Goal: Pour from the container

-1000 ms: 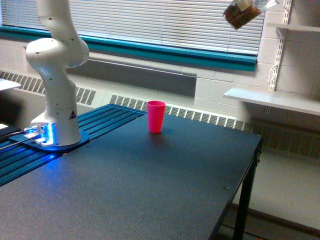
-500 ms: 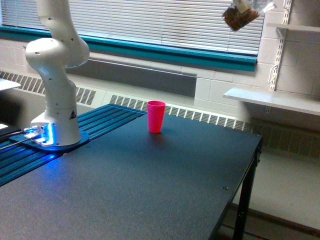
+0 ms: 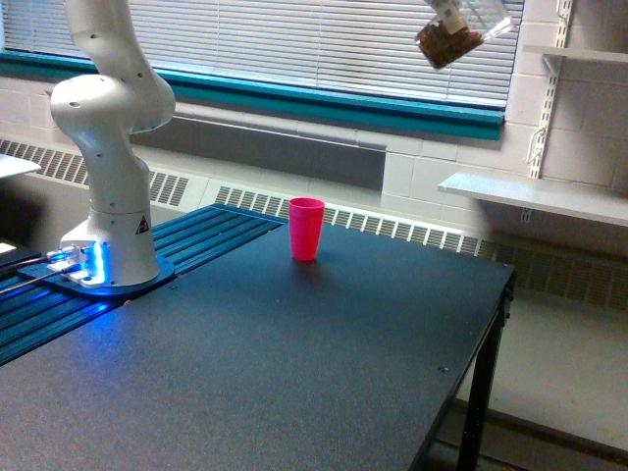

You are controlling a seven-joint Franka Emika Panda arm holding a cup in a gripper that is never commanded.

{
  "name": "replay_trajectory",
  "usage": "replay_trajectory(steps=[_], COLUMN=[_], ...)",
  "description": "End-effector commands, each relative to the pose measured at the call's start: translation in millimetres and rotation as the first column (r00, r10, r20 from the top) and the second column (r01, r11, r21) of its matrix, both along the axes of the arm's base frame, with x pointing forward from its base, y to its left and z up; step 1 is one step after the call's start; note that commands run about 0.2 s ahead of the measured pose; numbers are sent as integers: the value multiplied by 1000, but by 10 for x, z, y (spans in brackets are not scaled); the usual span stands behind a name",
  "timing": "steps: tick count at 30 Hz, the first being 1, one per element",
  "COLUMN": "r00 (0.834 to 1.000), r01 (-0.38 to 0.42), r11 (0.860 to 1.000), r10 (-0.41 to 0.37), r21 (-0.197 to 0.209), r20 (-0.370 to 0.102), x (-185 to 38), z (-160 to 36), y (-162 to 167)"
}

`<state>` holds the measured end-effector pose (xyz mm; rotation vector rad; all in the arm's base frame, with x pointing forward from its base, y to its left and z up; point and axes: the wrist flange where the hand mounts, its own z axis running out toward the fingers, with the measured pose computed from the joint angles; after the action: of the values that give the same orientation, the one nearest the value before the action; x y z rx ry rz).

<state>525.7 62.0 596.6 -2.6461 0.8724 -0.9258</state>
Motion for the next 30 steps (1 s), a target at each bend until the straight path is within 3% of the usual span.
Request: replay_trajectory(steps=[1, 13, 30], r00=[1000, 1000, 999], r01=[6, -23, -4], r11=[1000, 998, 995], r10=[-6, 23, -1], r21=[6, -51, -96], r20=[16, 13, -53], x=[-234, -703, -1428], z=[46, -70, -393], y=[325, 774, 1114])
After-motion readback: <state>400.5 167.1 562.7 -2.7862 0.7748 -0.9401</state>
